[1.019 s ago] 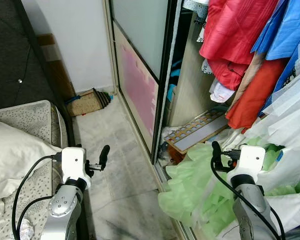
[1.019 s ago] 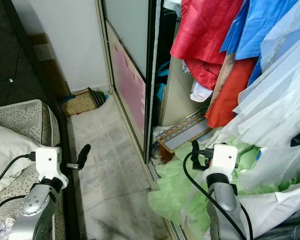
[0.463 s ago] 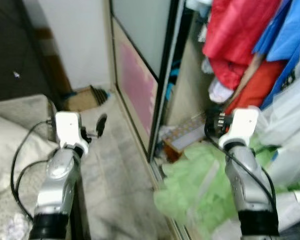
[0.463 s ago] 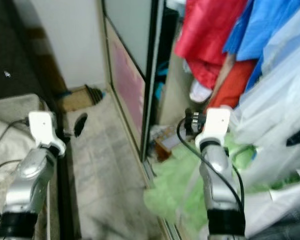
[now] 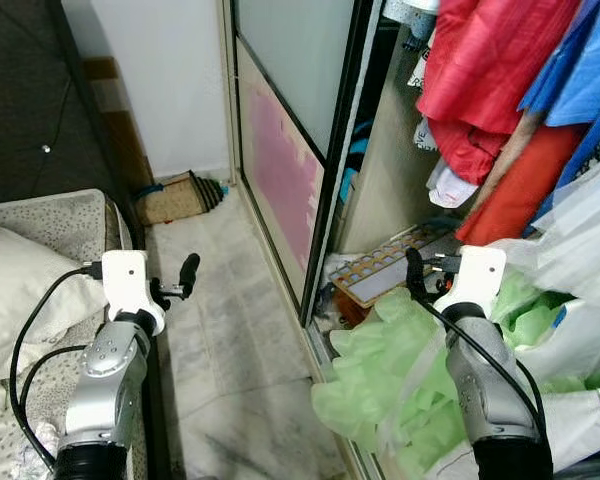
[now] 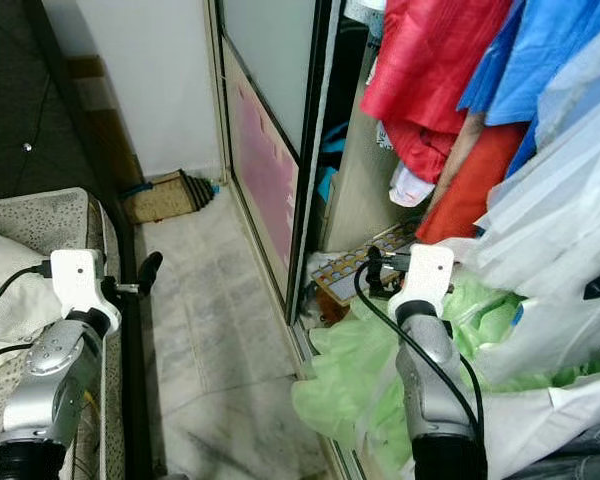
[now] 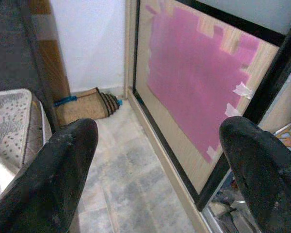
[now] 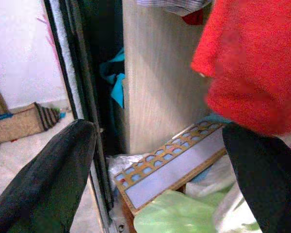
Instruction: Clean up the room
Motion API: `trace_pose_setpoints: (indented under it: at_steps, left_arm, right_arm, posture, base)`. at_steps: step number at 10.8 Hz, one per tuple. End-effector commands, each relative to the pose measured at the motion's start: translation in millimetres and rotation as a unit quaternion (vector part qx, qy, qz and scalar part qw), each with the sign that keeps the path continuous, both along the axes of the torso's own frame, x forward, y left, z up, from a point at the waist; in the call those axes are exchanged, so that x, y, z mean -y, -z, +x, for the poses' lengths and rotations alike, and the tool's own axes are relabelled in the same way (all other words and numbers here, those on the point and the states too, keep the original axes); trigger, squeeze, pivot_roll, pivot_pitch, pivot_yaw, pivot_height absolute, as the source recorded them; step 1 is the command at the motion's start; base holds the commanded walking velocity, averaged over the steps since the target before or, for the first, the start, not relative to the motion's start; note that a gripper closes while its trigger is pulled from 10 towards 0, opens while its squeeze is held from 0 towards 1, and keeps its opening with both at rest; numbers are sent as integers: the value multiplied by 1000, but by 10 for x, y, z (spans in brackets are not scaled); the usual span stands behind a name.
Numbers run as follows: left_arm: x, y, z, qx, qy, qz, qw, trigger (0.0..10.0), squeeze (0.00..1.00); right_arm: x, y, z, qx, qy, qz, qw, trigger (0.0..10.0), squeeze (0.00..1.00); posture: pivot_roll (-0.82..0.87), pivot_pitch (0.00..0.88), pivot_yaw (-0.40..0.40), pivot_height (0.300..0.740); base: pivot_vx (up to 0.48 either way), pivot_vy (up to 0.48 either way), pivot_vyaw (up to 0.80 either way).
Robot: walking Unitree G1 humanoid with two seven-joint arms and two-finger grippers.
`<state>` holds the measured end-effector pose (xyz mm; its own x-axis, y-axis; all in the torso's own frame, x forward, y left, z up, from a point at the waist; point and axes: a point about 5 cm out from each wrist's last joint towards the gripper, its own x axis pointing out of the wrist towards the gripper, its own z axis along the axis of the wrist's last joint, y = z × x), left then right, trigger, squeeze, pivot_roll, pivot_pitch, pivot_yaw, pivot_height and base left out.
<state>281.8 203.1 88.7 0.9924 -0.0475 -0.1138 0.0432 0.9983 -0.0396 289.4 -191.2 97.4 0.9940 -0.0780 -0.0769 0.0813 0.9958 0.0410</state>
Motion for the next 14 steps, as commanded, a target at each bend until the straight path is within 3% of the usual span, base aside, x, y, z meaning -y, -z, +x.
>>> trace_pose_setpoints:
  at_steps: [1, 4, 5, 6, 7, 9, 14]
  left_arm:
    - [32, 16, -6, -1, 1, 7, 1000, 10000, 0]
    - [74, 127, -77, -18, 4, 26, 1000, 10000, 0]
    - [134, 158, -119, -19, 17, -1, 1000, 10000, 0]
    - [141, 162, -124, -18, 20, 0, 1000, 10000, 0]
    - [150, 179, -131, -24, 28, -18, 999, 10000, 0]
    - [145, 140, -111, -14, 28, -10, 999, 10000, 0]
    - [133, -8, -46, 19, 30, -13, 999, 10000, 0]
  right_arm:
    - [42, 2, -33, 9, 6, 11, 1000, 10000, 0]
    - [58, 95, -140, 7, 20, 12, 1000, 10000, 0]
    - [57, 151, -195, -2, 27, 12, 1000, 10000, 0]
    - [59, 162, -201, -3, 29, 12, 999, 10000, 0]
    - [60, 166, -191, -3, 26, 19, 999, 10000, 0]
    - [20, 85, -142, 14, 0, -3, 1000, 10000, 0]
    - [-67, -4, -39, 24, -42, 2, 999, 10000, 0]
  posture:
    - [13, 0, -15, 740]
    - [9, 0, 6, 740]
    - [3, 0, 8, 740]
    - [3, 0, 9, 740]
    - [-4, 0, 7, 740]
    - [1, 0, -1, 740]
    - [11, 0, -35, 740]
  base:
    - [0, 0, 0]
    - [0, 0, 0]
    - [0, 0, 0]
    - [0, 0, 0]
    - [0, 0, 581]
    - [0, 0, 800]
    - [0, 0, 794]
